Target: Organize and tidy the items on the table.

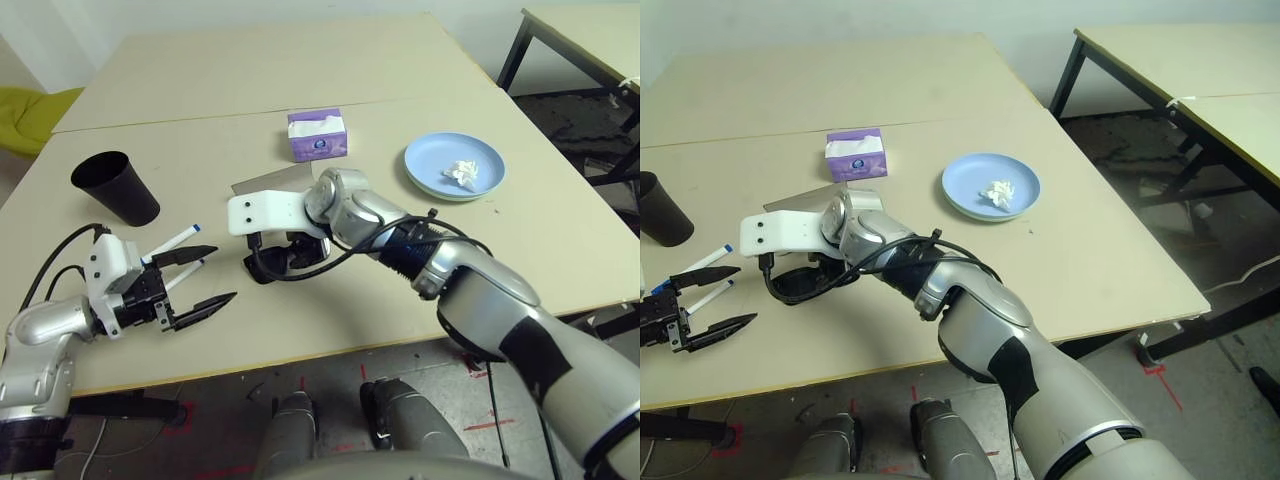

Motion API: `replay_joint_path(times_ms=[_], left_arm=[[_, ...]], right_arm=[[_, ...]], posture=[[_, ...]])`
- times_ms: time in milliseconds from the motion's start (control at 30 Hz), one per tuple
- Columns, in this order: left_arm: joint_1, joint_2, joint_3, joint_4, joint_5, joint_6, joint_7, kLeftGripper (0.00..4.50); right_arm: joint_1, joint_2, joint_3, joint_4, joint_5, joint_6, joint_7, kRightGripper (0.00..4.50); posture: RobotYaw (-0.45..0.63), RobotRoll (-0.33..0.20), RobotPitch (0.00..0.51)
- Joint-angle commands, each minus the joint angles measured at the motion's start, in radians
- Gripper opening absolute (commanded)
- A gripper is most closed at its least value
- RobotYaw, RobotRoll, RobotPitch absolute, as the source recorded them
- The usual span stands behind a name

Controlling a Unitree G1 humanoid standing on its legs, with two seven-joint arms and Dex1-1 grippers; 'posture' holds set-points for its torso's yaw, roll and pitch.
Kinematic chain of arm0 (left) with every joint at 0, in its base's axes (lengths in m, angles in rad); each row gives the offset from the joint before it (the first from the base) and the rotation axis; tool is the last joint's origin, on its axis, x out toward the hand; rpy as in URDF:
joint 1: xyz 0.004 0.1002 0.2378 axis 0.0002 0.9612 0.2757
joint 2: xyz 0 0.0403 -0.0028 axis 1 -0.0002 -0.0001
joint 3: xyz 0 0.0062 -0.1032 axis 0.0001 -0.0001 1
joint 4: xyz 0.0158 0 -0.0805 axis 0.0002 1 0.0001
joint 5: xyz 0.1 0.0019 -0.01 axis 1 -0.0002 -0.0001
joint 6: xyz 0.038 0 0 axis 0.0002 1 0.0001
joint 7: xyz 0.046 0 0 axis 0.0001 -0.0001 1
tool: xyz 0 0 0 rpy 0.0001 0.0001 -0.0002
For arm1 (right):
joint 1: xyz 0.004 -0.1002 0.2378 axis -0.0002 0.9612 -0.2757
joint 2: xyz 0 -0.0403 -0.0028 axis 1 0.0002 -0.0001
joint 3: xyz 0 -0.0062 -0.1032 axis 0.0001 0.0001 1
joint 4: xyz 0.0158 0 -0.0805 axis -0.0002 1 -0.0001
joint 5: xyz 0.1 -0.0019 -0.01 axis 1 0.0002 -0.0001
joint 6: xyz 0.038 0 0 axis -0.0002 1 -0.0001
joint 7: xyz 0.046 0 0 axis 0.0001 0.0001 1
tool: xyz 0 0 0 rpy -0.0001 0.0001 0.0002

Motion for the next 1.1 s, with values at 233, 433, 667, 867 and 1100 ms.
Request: replay_joint_path(times_ms=[233, 433, 667, 867, 1100], left_arm=[[0.020, -0.004, -0.007, -0.026, -0.003, 0.014, 0.004, 4.50], [0.018, -0.003, -0.007, -0.027, -0.003, 0.017, 0.003, 4.50], [0.019, -0.007, -0.009, -0.027, -0.001, 0.016, 0.005, 4.50], [0.024, -0.013, -0.010, -0.030, -0.002, 0.014, 0.005, 4.50], [0.027, -0.021, -0.016, -0.034, -0.002, 0.015, 0.004, 4.50]], right_arm=[[0.050, -0.001, -0.008, -0.002, -0.041, -0.022, 0.010, 4.47], [0.043, 0.000, -0.014, 0.013, -0.053, -0.043, 0.012, 4.47], [0.051, 0.003, -0.011, 0.014, -0.062, -0.050, 0.019, 4.30], [0.067, -0.005, -0.005, -0.002, -0.070, -0.046, 0.048, 2.42], [0.099, -0.032, 0.018, -0.058, -0.088, -0.018, 0.119, 0.25]], posture=[[-0.07, 0.000, 0.160], [-0.07, 0.000, 0.159], [-0.07, 0.000, 0.154], [-0.07, 0.000, 0.156], [-0.07, 0.000, 0.158]])
